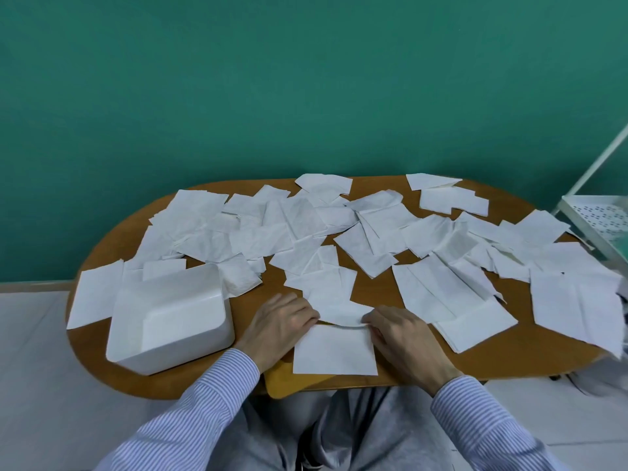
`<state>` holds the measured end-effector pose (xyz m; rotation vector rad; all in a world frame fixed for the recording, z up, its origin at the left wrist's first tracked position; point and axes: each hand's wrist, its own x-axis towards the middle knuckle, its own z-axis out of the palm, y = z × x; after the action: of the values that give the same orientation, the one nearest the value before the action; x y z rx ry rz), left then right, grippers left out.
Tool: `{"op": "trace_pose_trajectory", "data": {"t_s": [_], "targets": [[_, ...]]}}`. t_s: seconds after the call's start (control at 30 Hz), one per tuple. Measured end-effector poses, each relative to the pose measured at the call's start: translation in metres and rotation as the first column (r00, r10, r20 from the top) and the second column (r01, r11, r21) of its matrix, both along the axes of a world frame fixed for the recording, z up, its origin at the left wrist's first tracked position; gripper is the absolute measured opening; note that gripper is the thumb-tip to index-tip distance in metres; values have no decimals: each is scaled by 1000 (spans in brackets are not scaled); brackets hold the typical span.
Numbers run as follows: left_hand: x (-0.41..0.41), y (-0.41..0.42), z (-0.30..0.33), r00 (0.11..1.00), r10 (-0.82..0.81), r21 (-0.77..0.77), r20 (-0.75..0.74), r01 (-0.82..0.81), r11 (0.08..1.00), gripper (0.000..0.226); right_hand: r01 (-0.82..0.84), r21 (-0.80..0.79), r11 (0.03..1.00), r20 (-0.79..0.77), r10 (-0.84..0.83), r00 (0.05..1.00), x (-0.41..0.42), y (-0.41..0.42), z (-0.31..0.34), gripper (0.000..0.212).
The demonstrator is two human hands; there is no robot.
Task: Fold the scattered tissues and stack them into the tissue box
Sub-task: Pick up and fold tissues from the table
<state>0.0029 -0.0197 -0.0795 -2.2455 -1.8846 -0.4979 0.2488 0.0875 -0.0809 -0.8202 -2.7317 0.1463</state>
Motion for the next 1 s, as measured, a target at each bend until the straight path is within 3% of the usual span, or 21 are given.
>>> {"op": "trace_pose_trajectory", "data": {"t_s": [0.27,0.43,0.57,0.67,0.87,1.0], "targets": [[0,-12,37,997,-23,86,72,17,996,14,-25,25,999,-63,27,998,-6,-4,30,17],[7,-36,62,963,-6,72,269,-14,997,18,-61,-97,993,-198,41,979,1,-11,50,14],[14,-49,75,851,47,-5,523,-52,999,18,-86,-226,970,-287,17,958,6,-20,56,14],[16,-52,77,813,95,-40,575,-88,995,18,-85,-333,939,-341,-36,939,7,-21,54,13],[9,-37,47,816,193,-242,544,-67,968,14,30,-544,839,-136,-123,983,0,-12,36,15],[6,-26,19,835,247,-320,492,-90,943,15,71,-569,819,-35,-110,993,-8,-7,13,16]]}}
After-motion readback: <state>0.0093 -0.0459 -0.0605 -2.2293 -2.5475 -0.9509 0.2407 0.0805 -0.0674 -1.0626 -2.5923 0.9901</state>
